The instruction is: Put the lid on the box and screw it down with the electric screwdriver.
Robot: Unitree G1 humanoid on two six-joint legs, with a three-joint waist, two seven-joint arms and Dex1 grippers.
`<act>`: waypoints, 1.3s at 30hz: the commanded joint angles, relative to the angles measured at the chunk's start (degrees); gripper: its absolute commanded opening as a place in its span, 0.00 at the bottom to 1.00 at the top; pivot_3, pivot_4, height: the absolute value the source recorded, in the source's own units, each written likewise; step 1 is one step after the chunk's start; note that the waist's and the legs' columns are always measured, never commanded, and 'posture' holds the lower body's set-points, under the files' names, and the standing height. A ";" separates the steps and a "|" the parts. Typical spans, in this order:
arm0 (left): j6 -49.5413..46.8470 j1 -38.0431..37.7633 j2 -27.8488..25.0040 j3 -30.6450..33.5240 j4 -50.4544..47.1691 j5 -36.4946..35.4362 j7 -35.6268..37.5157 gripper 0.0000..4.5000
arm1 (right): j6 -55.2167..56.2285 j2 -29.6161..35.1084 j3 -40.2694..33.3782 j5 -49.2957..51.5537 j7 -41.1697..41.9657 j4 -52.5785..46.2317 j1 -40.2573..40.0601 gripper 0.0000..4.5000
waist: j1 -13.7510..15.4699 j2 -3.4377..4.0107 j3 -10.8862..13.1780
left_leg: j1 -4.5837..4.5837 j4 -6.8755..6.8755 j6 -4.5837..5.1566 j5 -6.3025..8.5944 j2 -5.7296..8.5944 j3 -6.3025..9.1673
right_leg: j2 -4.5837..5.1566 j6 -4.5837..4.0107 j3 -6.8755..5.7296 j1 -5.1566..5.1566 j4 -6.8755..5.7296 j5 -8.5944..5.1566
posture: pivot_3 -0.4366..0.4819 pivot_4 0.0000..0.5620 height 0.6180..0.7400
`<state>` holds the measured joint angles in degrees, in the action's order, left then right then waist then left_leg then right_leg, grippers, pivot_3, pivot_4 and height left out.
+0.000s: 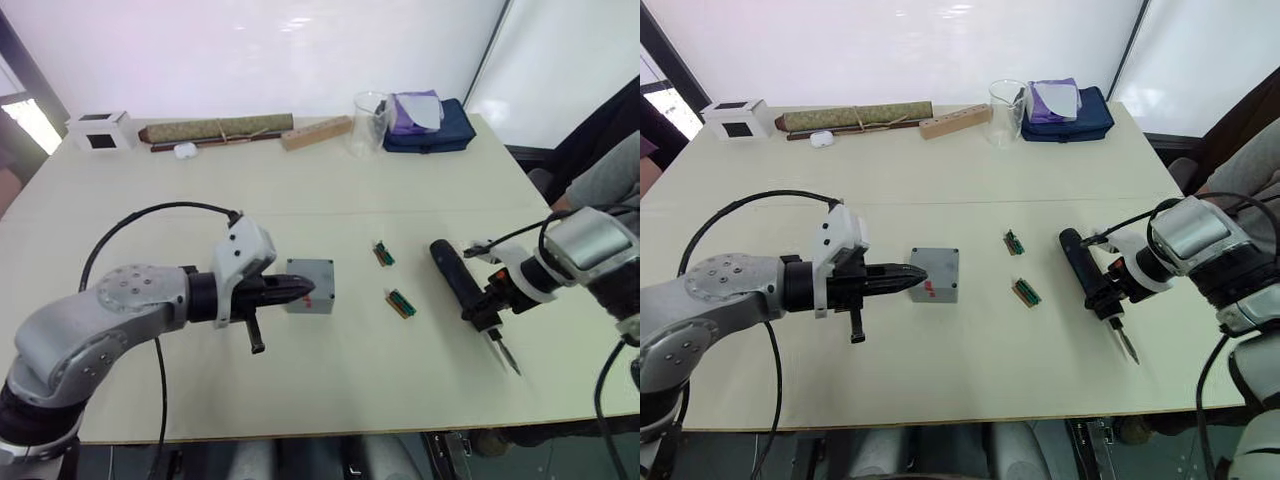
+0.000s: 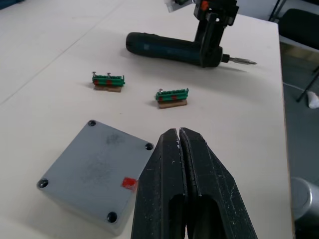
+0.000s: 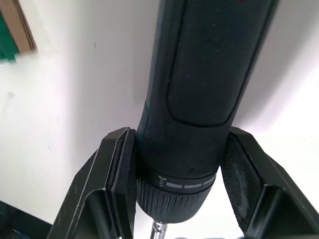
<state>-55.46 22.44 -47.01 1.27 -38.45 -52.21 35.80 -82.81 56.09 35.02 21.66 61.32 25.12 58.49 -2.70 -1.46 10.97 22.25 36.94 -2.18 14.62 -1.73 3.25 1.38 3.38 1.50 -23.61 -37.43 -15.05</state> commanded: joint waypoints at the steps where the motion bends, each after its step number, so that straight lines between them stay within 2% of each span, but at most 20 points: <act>1: 3.50 -1.50 -0.76 3.57 4.52 2.05 2.74 0.00 | 5.46 -0.75 -11.08 -0.83 -0.99 8.83 8.82 0.47 | -0.11 0.76 0.43 | 0.12 0.03 0.00 0.00 0.03 -0.13 | 0.04 0.09 0.11 -0.14 0.01 0.18 | 0.48 0.27 1.00; 2: 4.19 -2.04 -1.07 3.98 5.76 2.65 3.47 0.00 | 6.04 -1.19 -13.81 -0.33 -1.37 10.57 10.16 0.47 | 0.04 0.84 0.47 | 0.23 0.04 0.00 -0.01 0.09 -0.14 | 0.08 0.14 0.16 -0.27 -0.03 0.21 | 0.48 0.27 1.00; 4: 5.45 -2.79 -1.01 4.47 8.94 4.02 4.52 0.00 | 7.17 -4.02 -28.54 5.50 -4.77 11.39 11.39 0.47 | 0.19 0.87 0.49 | 0.41 0.00 0.01 0.00 0.08 -0.14 | 0.03 0.37 0.17 -0.51 -0.13 0.30 | 0.48 0.27 1.00; 6: 6.38 -3.16 -0.59 4.94 10.79 4.76 5.19 0.00 | 8.16 -6.74 -39.53 9.17 -8.44 8.14 9.62 0.47 | 0.16 0.87 0.49 | 0.82 0.01 0.01 -0.01 0.02 -0.05 | -0.06 0.37 0.15 -0.90 -0.17 0.30 | 0.48 0.27 1.00; 7: 6.85 -3.25 -0.48 5.06 11.36 5.26 5.39 0.00 | 8.98 -8.26 -43.65 10.12 -10.79 4.91 7.67 0.47 | 0.19 0.87 0.49 | 0.93 0.02 0.01 -0.01 0.01 -0.04 | -0.08 0.37 0.14 -1.01 -0.20 0.31 | 0.48 0.27 1.00; 9: 7.64 -2.96 -0.16 4.84 12.83 6.58 5.27 0.00 | 13.63 -15.88 -56.36 14.27 -19.03 -7.66 2.38 0.47 | 0.42 0.81 0.45 | 1.04 0.00 0.01 0.00 0.00 0.04 | -0.07 0.37 0.06 -1.04 -0.16 0.30 | 0.48 0.27 1.00; 10: 7.99 -2.79 -0.16 4.75 13.52 7.30 5.23 0.00 | 15.86 -19.64 -60.25 16.11 -21.92 -13.99 0.09 0.47 | 0.48 0.80 0.45 | 1.08 -0.03 0.02 0.00 -0.01 0.08 | -0.06 0.37 0.01 -1.04 -0.11 0.30 | 0.48 0.27 1.00; 12: 8.42 -2.47 -0.43 4.55 14.26 8.12 5.81 0.00 | 19.28 -25.76 -63.33 18.48 -25.56 -24.08 -3.62 0.47 | 0.50 0.86 0.49 | 1.13 -0.02 0.02 0.00 -0.01 0.04 | -0.01 0.37 0.01 -1.09 -0.13 0.30 | 0.48 0.27 1.00; 16: 8.04 -1.24 0.13 2.98 14.40 8.79 6.40 0.00 | 27.17 -37.06 -59.32 18.80 -31.88 -40.51 -11.57 0.47 | 0.89 0.90 0.51 | 1.16 0.11 0.00 -0.01 0.08 0.04 | 0.13 0.39 0.01 -1.13 -0.34 0.31 | 0.48 0.27 1.00; 22: 9.03 0.70 1.73 0.02 15.03 11.30 7.10 0.00 | 36.47 -42.95 -50.60 15.91 -34.29 -50.36 -19.87 0.47 | 1.17 0.90 0.50 | 1.11 0.16 0.00 -0.01 0.09 0.03 | 0.13 0.39 0.02 -1.13 -0.45 0.31 | 0.48 0.27 1.00; 23: 10.36 1.72 2.42 -2.38 15.92 13.50 7.56 0.00 | 38.68 -43.63 -48.29 14.41 -34.60 -51.73 -21.90 0.47 | 1.37 0.90 0.50 | 1.11 0.16 0.00 -0.01 0.09 0.04 | 0.13 0.39 0.01 -1.12 -0.45 0.31 | 0.48 0.27 1.00; 26: 13.40 4.89 5.74 -8.19 19.34 18.56 8.11 0.00 | 43.45 -44.46 -43.03 10.93 -35.05 -53.96 -26.36 0.47 | 1.67 0.92 0.49 | 1.07 0.17 -0.01 -0.02 0.09 0.04 | 0.09 0.38 0.02 -1.12 -0.49 0.30 | 0.48 0.27 1.00; 30: 15.95 7.14 9.38 -11.77 23.24 22.74 8.68 0.00 | 47.34 -43.73 -38.46 7.98 -34.80 -54.52 -29.49 0.47 | 1.71 0.92 0.49 | 1.08 0.21 -0.04 -0.04 0.11 0.03 | 0.11 0.38 0.02 -1.12 -0.52 0.31 | 0.48 0.27 1.00; 34: 17.89 7.30 9.39 -15.63 25.82 27.39 10.81 0.00 | 51.55 -43.07 -34.38 4.30 -34.39 -53.43 -31.69 0.47 | 1.43 0.92 0.49 | 1.03 0.17 -0.04 -0.04 0.08 0.04 | 0.04 0.37 0.03 -1.14 -0.55 0.30 | 0.48 0.27 1.00; 39: 19.08 6.20 9.93 -16.13 26.88 29.19 12.69 0.00 | 54.62 -42.82 -32.33 2.04 -34.47 -51.98 -32.87 0.47 | 1.57 0.91 0.47 | 1.02 0.19 -0.04 -0.04 0.06 0.05 | 0.03 0.37 0.03 -1.12 -0.57 0.30 | 0.48 0.27 1.00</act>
<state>-36.55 29.49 -37.02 -14.01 -12.13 -24.26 47.56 -31.32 13.43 2.72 23.87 26.65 -24.90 24.85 -1.12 -0.56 11.45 23.27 37.13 -2.22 14.58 -1.67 3.30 1.41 3.74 1.52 -24.72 -38.00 -14.75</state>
